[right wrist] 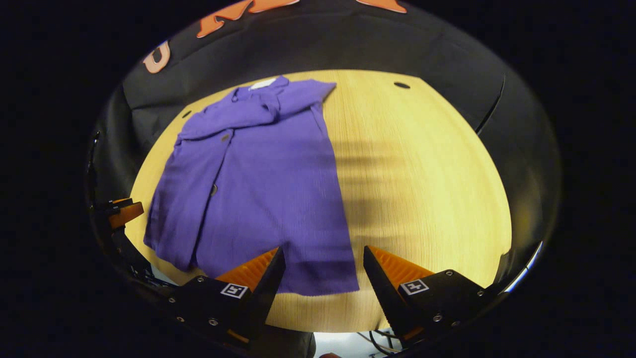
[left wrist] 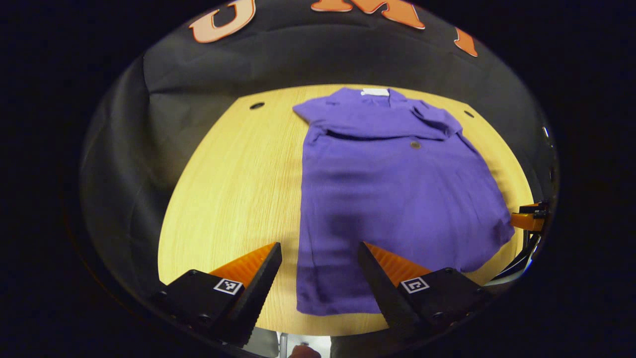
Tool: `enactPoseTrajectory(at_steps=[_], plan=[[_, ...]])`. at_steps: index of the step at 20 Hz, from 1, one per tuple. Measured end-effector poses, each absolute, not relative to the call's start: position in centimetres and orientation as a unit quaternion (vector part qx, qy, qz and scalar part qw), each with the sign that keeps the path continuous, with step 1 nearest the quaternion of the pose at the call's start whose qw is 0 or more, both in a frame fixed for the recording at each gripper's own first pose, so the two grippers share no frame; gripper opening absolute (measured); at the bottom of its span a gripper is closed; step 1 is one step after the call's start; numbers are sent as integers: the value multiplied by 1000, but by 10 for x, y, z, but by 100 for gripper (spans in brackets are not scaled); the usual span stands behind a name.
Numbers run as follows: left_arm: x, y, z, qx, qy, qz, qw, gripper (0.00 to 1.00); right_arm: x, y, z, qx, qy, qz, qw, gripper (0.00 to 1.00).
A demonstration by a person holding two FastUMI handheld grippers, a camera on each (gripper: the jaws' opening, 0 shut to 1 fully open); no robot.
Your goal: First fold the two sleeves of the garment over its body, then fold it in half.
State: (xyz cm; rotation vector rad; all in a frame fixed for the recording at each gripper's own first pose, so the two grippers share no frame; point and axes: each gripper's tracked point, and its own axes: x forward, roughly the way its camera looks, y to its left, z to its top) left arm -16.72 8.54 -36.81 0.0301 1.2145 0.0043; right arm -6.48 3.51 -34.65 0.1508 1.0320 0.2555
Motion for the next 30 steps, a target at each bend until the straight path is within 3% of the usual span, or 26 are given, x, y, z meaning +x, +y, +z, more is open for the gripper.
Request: enactPoseTrajectory(at_steps=[11,13,14,15,16,19,20,21,30], plan=[[-224,87,-407,-31,675,4,737,100,-79,39,-371,43,543,126,829,95],[-228,83,-413,-25,685,-6,728,99,-82,37,-374,30,553,126,823,91],[-231,79,-412,-26,694,-10,719,97,-83,37,-375,22,555,125,822,71],[-231,77,-413,-27,699,-14,714,81,-84,41,-374,26,560,132,817,76],[-231,73,-413,-27,707,-18,707,65,-87,46,-372,35,565,137,813,50],[-231,58,-413,-31,726,-31,686,18,-84,56,-369,59,569,140,808,27],[-230,56,-413,-25,726,-36,686,13,-87,65,-367,76,572,152,803,7],[-230,55,-408,-24,729,-42,682,9,-87,76,-358,100,569,168,799,6],[-160,55,-337,-47,657,-76,749,8,-46,90,-292,169,507,187,824,4]])
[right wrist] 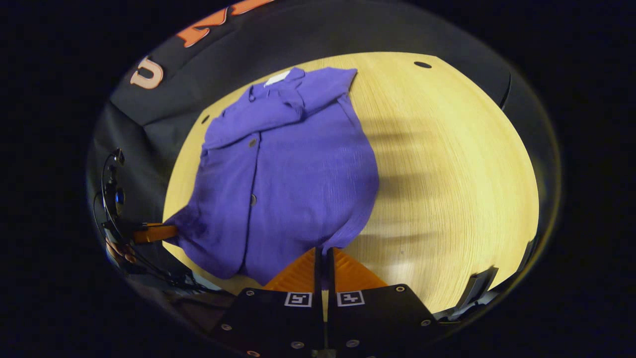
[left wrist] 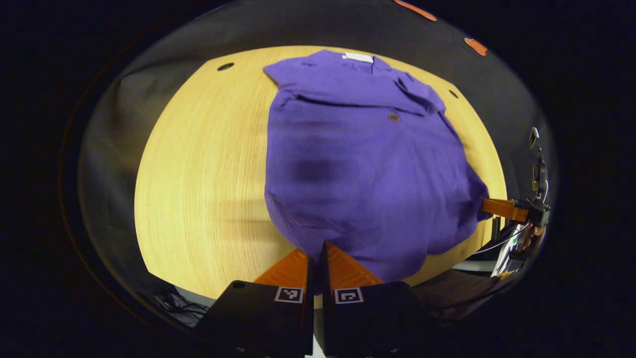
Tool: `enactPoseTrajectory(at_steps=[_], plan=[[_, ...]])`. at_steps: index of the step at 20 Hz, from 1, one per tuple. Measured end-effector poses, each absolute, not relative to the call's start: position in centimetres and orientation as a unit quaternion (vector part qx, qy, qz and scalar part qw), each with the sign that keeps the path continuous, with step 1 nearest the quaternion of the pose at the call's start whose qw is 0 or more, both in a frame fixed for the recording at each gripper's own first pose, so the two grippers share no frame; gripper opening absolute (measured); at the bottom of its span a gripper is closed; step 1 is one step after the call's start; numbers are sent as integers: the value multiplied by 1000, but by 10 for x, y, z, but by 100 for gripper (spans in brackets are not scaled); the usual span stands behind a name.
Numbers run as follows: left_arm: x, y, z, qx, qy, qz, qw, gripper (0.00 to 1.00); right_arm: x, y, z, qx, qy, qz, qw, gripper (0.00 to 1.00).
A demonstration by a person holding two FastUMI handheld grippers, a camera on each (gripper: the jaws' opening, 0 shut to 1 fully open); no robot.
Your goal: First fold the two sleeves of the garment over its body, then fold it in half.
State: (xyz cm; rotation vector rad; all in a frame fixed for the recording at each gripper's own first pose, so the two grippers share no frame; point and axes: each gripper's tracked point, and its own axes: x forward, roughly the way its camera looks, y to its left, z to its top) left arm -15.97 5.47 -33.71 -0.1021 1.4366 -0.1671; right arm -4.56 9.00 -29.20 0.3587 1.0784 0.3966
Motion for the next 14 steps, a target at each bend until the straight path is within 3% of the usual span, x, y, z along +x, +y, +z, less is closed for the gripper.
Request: enactPoseTrajectory(at_steps=[14], plan=[[-21,59,-256,-31,557,-162,814,7,39,98,-168,151,382,162,897,4]])
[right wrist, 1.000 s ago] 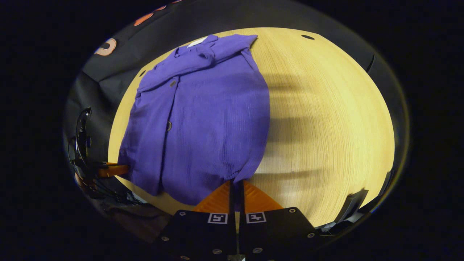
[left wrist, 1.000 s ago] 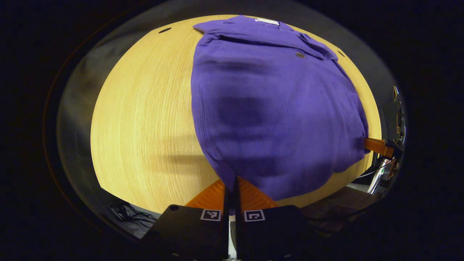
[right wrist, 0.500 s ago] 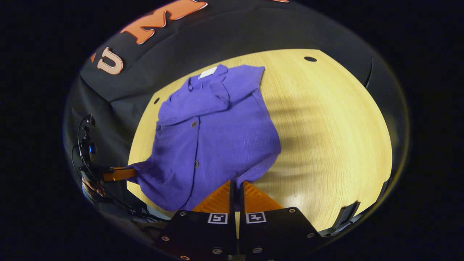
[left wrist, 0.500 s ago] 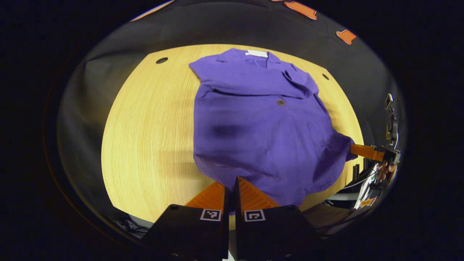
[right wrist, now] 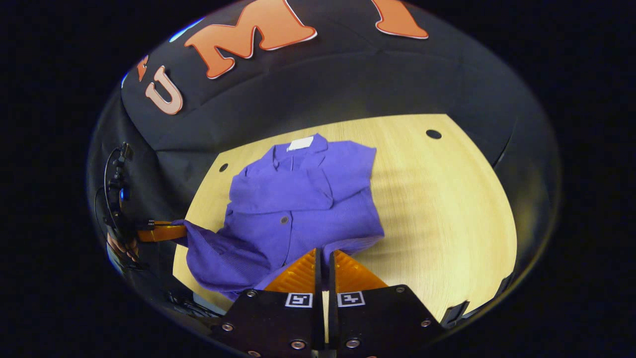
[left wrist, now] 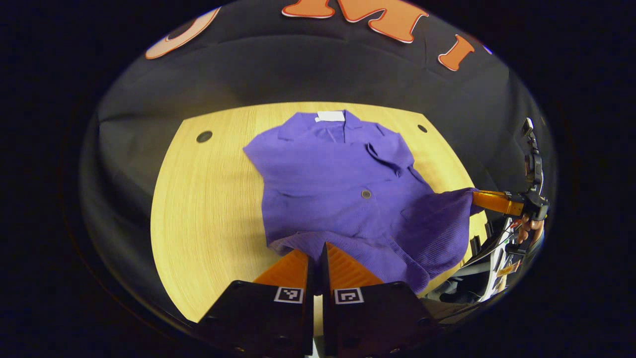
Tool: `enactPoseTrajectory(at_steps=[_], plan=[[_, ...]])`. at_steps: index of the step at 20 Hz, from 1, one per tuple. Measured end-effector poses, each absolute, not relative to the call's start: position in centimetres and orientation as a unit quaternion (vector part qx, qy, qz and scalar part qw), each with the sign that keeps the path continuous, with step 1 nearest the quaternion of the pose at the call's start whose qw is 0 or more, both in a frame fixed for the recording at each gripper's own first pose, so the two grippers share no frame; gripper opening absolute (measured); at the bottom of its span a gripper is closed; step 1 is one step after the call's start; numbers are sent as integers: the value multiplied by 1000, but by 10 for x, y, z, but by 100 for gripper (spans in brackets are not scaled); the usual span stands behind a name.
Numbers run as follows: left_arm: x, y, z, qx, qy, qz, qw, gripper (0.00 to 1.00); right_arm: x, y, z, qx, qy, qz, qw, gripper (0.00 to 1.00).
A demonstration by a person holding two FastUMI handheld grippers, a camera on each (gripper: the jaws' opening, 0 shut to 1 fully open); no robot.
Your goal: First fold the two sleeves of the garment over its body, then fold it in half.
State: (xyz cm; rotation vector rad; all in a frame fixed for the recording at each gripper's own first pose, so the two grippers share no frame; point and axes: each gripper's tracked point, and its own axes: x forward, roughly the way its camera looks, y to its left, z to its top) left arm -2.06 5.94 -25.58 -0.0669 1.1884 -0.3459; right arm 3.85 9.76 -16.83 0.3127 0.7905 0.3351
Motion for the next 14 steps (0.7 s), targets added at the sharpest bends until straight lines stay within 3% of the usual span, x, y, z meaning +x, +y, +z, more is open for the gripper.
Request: enactPoseTrajectory(at_steps=[5,14], plan=[[32,58,-242,-57,528,-208,821,8,73,107,-136,166,347,124,915,4],[126,74,-233,-34,484,-151,861,8,163,99,-105,158,316,129,926,3]])
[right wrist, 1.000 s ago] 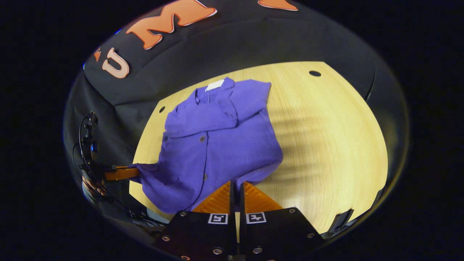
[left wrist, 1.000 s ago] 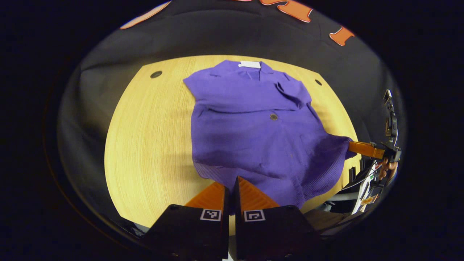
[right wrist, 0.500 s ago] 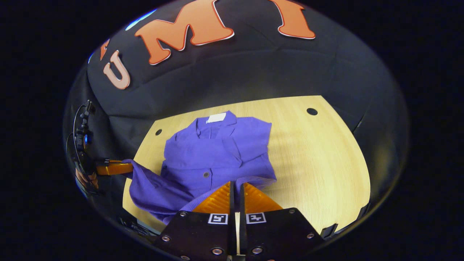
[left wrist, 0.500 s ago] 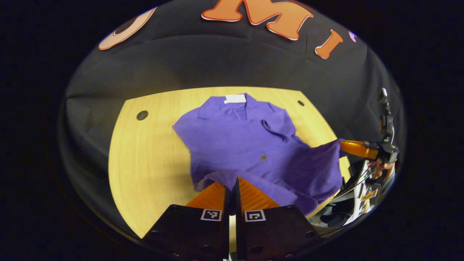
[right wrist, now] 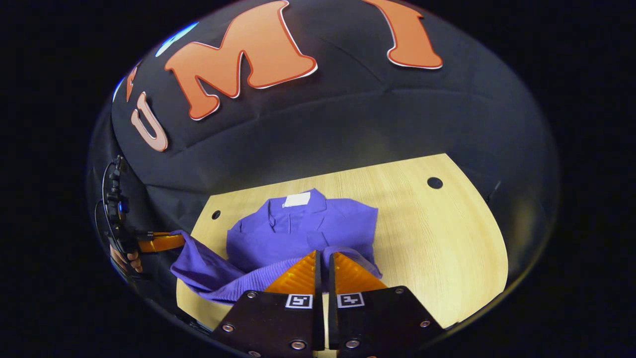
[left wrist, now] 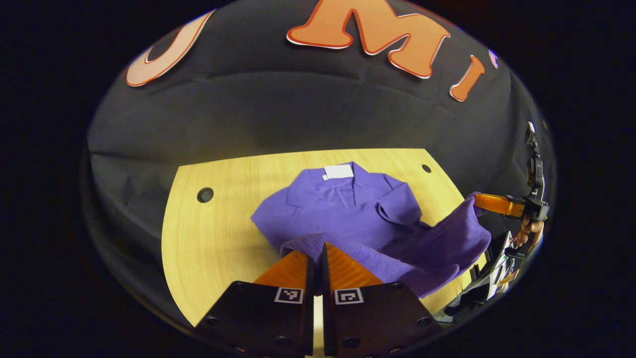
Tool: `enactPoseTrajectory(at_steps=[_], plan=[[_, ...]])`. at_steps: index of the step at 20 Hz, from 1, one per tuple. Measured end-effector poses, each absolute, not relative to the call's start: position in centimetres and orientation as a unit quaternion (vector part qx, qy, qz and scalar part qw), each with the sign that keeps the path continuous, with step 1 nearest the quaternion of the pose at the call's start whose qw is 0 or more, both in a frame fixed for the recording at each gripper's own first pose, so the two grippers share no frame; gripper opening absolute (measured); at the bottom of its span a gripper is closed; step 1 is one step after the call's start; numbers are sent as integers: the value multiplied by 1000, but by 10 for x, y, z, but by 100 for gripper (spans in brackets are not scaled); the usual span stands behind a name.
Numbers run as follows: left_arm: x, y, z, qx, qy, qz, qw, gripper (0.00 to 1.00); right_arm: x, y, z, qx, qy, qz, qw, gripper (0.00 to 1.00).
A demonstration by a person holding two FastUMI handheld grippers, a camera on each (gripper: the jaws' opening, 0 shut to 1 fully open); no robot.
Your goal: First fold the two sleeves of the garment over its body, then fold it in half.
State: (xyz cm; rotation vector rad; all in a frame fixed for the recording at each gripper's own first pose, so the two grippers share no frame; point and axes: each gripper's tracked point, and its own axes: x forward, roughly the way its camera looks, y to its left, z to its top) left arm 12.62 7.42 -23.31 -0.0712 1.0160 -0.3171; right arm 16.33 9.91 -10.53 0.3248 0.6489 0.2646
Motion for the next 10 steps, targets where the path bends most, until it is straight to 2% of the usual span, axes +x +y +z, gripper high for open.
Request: enactPoseTrajectory(at_steps=[5,10], plan=[[173,73,-240,-18,454,-105,885,8,218,101,-119,150,322,155,922,3],[207,80,-263,-46,461,-53,885,8,271,103,-145,155,331,166,916,3]])
